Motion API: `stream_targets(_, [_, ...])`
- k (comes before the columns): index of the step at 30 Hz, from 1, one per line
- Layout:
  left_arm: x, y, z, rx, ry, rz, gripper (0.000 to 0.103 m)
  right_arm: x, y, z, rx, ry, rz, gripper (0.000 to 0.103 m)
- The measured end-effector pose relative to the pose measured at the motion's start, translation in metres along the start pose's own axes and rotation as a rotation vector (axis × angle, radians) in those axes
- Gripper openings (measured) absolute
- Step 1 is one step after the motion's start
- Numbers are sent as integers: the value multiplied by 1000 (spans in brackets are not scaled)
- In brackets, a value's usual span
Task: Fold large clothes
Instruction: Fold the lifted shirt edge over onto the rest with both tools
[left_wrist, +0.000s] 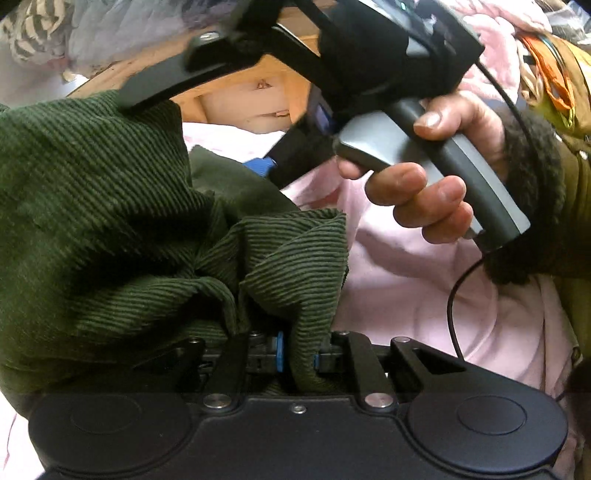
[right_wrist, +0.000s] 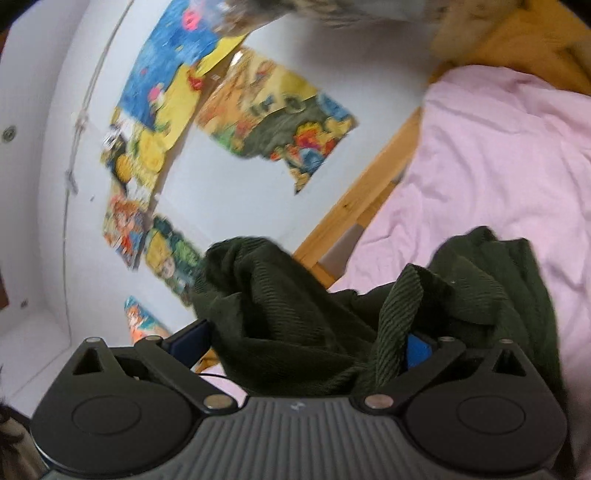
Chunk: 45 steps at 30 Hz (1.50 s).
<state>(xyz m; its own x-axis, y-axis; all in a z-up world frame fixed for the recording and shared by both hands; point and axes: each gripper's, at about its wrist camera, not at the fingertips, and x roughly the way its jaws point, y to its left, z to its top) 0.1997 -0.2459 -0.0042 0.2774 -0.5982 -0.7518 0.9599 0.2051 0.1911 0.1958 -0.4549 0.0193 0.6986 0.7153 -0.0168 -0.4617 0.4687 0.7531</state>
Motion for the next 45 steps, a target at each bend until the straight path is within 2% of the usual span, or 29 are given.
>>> stream_targets(3, [5, 0, 3, -4, -6, 13, 14, 3, 6, -1, -19, 8, -6, 103])
stream_targets(6, [2, -5, -1, -15, -16, 20, 15, 6, 15, -2, -64, -5, -52, 103])
stream_targets(8, [1, -7, -2, -20, -22, 24, 15, 9, 18, -3, -79, -25, -83, 96])
stream_targets(9, [2, -7, -3, -20, -24, 28, 15, 9, 17, -4, -78, -30, -98, 78])
stream_targets(10, [2, -8, -4, -21, -27, 33, 15, 11, 16, -5, -73, -32, -118, 54])
stream_targets(11, [1, -9, -4, -20, -31, 37, 15, 11, 15, -6, -72, -45, -151, 43])
stream_targets(13, [-1, -10, -5, -26, -44, 50, 16, 7, 14, -9, -78, -88, -192, 29])
stream_targets(15, [-1, -8, -6, -40, -53, 55, 16, 2, 16, -9, -90, -129, -226, 25])
stream_targets(19, [-8, -6, -7, -69, -92, 53, 16, -10, 14, -3, -126, -172, -297, 21])
stream_targets(22, [-11, -9, -6, -78, -133, 57, 17, -12, -15, -5, -84, -157, -373, 21])
stream_targets(25, [-3, -9, -11, -107, -135, 50, 20, -8, -54, -13, 5, -127, -401, 21])
stream_targets(27, [-1, -5, -16, -173, -142, 11, 28, -4, -69, -19, 28, -134, -392, 21])
stream_targets(28, [-4, -1, -21, -224, -156, -28, 36, -3, -72, -20, 28, -137, -387, 20])
stream_targets(30, [-14, 9, -31, -321, -204, -106, 42, 0, -73, -23, -1, -136, -395, 19])
stream_targets(32, [-31, 14, -43, -412, -252, -142, 59, 1, -74, -27, -43, -137, -403, 19])
stream_targets(34, [-52, 20, -57, -518, -315, -149, 69, 1, -77, -29, -41, -147, -399, 19])
stream_targets(36, [-73, 26, -70, -622, -381, -118, 75, 2, -76, -30, -40, -157, -401, 19])
stream_targets(37, [-85, 30, -77, -680, -415, -80, 79, 3, -74, -29, -44, -159, -408, 19])
stream_targets(40, [-99, 47, -95, -820, -446, 96, 92, 5, -62, -29, -66, -160, -433, 20])
stream_targets(42, [-96, 60, -105, -899, -404, 176, 94, 5, -55, -27, -70, -156, -442, 21])
stream_targets(44, [-82, 74, -115, -956, -345, 186, 96, 2, -46, -25, -77, -152, -446, 26])
stream_targets(45, [-73, 79, -120, -979, -310, 178, 96, -1, -40, -24, -82, -157, -452, 35])
